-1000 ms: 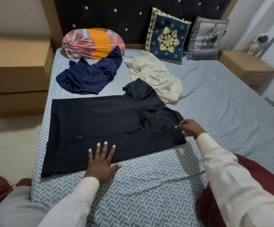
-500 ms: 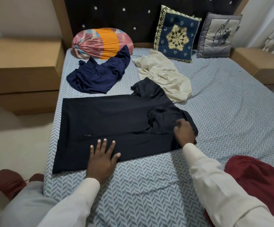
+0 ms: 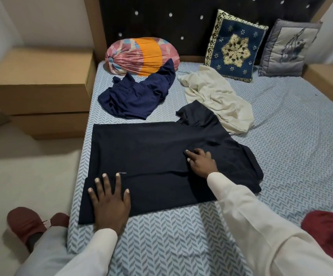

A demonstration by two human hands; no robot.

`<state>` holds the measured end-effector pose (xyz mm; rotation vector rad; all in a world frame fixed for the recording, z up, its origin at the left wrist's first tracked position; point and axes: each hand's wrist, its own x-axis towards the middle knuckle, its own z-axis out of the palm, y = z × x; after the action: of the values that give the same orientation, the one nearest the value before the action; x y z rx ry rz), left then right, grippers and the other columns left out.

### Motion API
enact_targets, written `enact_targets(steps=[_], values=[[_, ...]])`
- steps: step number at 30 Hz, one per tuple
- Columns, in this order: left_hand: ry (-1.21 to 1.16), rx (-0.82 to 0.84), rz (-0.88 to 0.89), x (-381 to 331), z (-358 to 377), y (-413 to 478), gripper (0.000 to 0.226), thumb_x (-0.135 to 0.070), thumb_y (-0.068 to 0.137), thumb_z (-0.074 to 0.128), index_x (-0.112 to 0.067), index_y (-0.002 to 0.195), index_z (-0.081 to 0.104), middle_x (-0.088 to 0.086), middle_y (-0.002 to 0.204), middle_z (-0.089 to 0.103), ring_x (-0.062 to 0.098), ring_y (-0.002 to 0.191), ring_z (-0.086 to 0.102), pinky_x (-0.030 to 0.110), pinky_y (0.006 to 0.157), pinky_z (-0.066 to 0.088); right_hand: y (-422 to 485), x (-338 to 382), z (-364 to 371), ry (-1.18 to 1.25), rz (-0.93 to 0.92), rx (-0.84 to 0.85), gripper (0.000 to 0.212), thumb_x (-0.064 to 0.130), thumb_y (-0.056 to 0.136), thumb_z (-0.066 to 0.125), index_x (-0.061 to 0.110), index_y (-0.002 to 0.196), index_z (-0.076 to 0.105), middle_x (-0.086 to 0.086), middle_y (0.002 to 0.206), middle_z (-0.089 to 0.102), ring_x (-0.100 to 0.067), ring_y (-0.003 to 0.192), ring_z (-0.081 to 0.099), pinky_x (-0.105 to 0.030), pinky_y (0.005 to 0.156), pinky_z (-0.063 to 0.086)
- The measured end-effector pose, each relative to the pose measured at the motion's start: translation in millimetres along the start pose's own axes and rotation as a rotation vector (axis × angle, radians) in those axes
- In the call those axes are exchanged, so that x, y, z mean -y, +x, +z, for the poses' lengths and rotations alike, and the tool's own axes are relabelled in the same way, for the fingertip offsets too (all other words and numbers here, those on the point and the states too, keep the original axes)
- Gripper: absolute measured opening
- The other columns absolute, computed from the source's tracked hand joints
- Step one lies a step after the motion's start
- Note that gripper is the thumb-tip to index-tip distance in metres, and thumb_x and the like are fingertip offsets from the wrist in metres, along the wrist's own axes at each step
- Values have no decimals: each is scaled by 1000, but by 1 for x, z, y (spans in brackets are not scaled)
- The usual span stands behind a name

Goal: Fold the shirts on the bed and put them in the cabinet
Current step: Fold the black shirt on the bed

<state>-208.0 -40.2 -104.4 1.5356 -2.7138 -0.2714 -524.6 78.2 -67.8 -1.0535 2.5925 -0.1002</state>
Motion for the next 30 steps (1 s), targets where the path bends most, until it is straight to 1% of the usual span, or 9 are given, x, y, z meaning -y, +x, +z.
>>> enact_targets(steps=[3, 7, 10, 12, 15, 17, 21, 26, 30], values=[[12, 1, 68, -3, -3, 28, 67, -51, 91, 25, -16, 145, 47, 22, 151, 38, 44, 141, 28, 61, 115, 10, 15, 0, -3, 89, -74, -6, 42, 46, 101, 39, 39, 142, 47, -3, 133, 42, -31, 123, 38, -41, 108, 33], [32, 49, 166, -7, -10, 74, 68, -54, 93, 20, -19, 142, 51, 21, 147, 44, 42, 138, 36, 59, 115, 21, 46, 8, -7, 185, -103, -103, 31, 20, 96, 49, 20, 124, 62, -13, 108, 53, -36, 108, 51, -36, 98, 41], [50, 97, 192, -5, -21, 118, 70, -58, 93, 12, -25, 151, 34, 15, 157, 30, 37, 145, 24, 51, 119, 16, 81, 22, -20, 106, -94, -118, 51, 10, 93, 48, 19, 143, 44, -21, 117, 54, -42, 110, 50, -41, 98, 39], [70, 126, 214, 0, -28, 151, 63, -57, 99, 18, -29, 155, 19, 10, 162, 15, 33, 149, 12, 47, 120, 11, 108, 35, -33, 78, -77, -91, 64, 13, 95, 46, 27, 154, 25, -22, 126, 52, -42, 116, 49, -42, 101, 38], [115, 164, 244, 5, -39, 203, 62, -55, 100, 26, -32, 156, 11, 7, 164, 8, 32, 150, 8, 47, 119, 13, 146, 47, -47, -67, -54, -25, 62, 23, 100, 39, 36, 155, 14, -21, 133, 49, -41, 117, 54, -44, 97, 42], [163, 200, 240, 7, -48, 238, 61, -52, 101, 28, -31, 156, 10, 7, 164, 9, 33, 149, 11, 46, 116, 18, 165, 52, -51, -172, -41, -16, 55, 27, 101, 35, 36, 153, 19, -20, 132, 51, -41, 113, 57, -44, 91, 43], [273, 177, 228, 16, -65, 291, 54, -40, 101, 38, -24, 151, 25, 10, 154, 30, 33, 137, 30, 44, 106, 31, 191, 54, -50, -227, 17, 6, 30, 22, 99, 35, 24, 129, 36, -20, 121, 59, -42, 103, 60, -44, 80, 47], [195, 146, 174, 28, -75, 323, 32, -22, 98, 47, -16, 129, 43, 13, 133, 45, 33, 123, 39, 42, 97, 37, 202, 50, -47, -97, 117, 8, 19, 23, 95, 39, 18, 112, 33, -22, 118, 58, -43, 102, 59, -53, 85, 54], [65, 54, 226, 43, -74, 318, 17, -11, 94, 47, -16, 110, 49, 10, 118, 49, 30, 110, 44, 38, 80, 39, 193, 44, -42, 12, 136, -82, 17, 18, 95, 40, 11, 106, 30, -25, 112, 61, -41, 98, 61, -45, 86, 49]])
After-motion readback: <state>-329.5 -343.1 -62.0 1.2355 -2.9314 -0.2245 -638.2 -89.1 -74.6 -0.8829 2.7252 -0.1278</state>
